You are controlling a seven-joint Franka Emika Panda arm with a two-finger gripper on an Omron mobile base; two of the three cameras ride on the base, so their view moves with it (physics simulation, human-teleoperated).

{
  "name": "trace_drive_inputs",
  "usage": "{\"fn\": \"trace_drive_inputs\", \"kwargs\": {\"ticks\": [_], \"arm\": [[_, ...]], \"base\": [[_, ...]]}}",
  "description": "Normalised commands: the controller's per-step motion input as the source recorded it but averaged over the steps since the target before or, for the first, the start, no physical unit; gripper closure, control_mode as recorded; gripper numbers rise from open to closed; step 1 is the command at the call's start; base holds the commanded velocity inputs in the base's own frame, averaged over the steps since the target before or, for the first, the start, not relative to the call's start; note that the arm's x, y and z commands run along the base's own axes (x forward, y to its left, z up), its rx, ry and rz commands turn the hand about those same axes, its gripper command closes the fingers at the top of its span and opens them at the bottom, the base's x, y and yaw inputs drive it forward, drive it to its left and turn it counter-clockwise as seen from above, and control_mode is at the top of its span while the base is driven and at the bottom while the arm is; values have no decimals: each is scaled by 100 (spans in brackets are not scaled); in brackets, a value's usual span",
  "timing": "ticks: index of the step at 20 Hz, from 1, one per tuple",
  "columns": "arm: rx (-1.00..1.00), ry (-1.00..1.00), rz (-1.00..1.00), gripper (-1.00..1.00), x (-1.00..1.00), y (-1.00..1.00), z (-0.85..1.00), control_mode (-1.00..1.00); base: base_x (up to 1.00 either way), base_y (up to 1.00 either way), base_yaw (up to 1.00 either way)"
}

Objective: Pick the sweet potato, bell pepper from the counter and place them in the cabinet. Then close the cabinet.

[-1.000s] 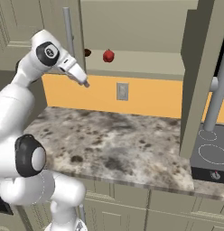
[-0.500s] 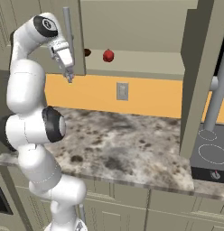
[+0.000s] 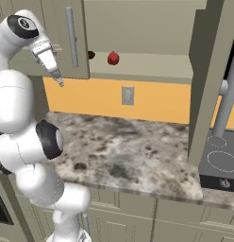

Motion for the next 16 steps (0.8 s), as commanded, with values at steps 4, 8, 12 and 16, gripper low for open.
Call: {"fn": "trace_drive_inputs", "kwargs": {"ticks": [4, 8, 12, 16], "arm": [[-16, -85, 47, -100, -67, -73, -93, -100], [-11, -66, 45, -100, -98, -94, -100, -100], [7, -70, 38, -100, -82, -87, -38, -100], [22, -43, 40, -100, -91, -83, 22, -100]], "base": [[0, 0, 0], [0, 0, 0], [0, 0, 0], [0, 0, 0]]}}
